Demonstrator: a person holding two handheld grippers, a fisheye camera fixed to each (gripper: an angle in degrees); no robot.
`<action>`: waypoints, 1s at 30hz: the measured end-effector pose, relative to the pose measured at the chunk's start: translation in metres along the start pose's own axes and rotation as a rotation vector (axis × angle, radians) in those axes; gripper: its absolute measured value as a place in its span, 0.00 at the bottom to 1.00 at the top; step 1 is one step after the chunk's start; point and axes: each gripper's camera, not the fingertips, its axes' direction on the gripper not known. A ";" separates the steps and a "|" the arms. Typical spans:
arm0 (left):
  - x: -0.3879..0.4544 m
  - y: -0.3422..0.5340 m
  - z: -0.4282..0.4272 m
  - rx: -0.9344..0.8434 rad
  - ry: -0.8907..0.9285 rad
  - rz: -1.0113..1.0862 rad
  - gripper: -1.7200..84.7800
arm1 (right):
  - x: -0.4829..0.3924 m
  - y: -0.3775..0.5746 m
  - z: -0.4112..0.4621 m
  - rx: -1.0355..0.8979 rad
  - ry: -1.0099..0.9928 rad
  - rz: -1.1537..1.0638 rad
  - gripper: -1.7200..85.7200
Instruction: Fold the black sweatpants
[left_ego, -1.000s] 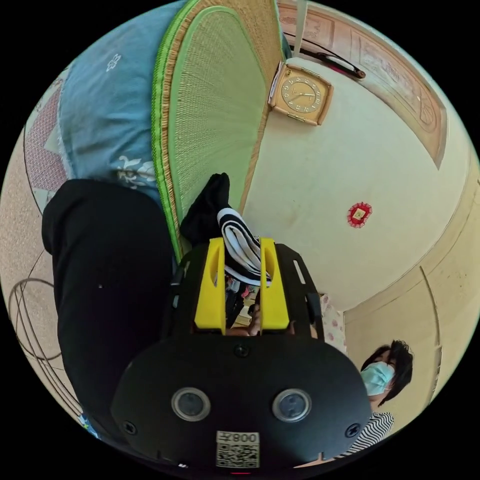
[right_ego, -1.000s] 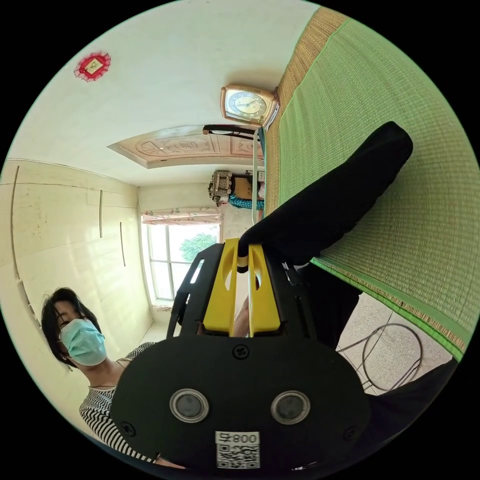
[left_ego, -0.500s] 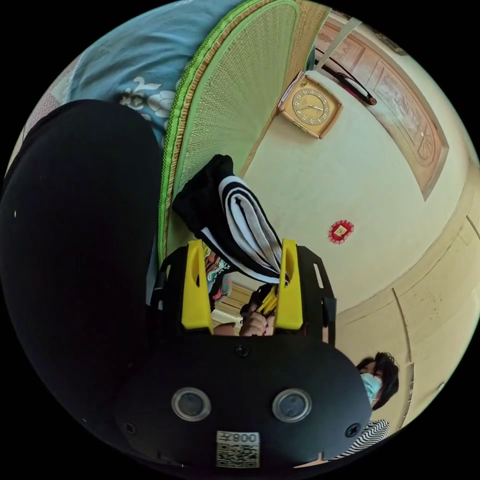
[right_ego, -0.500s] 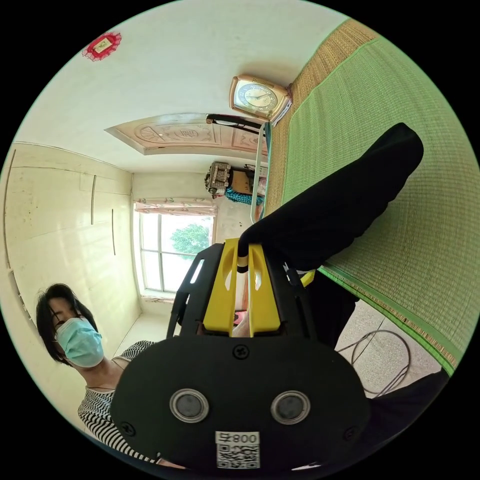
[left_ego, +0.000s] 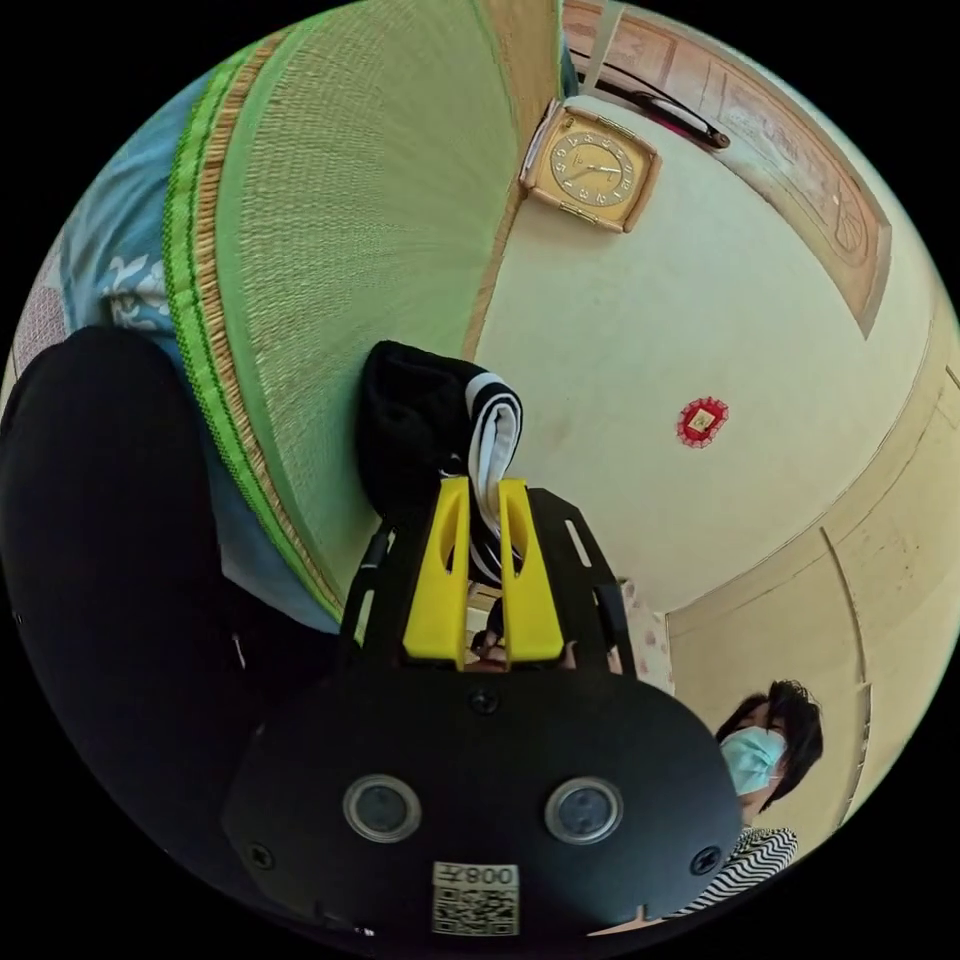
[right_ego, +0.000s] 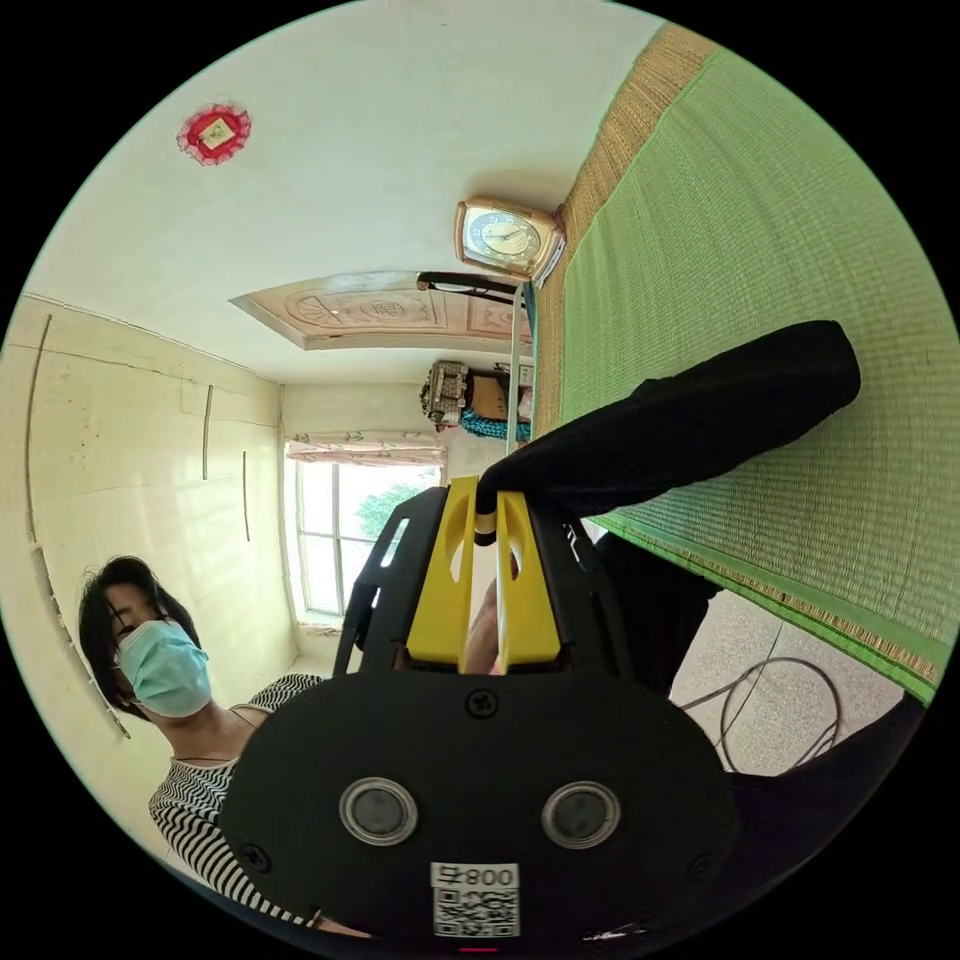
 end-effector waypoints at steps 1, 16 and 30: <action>0.009 0.002 0.010 -0.011 -0.002 0.011 0.07 | 0.000 0.005 -0.012 0.024 -0.020 -0.011 0.03; 0.237 0.081 0.499 -0.632 0.072 0.325 0.07 | -0.086 0.093 -0.301 0.570 0.052 -0.353 0.03; 0.195 0.252 0.927 -1.271 -0.491 0.492 0.08 | 0.081 0.232 -0.442 0.899 0.314 0.057 0.04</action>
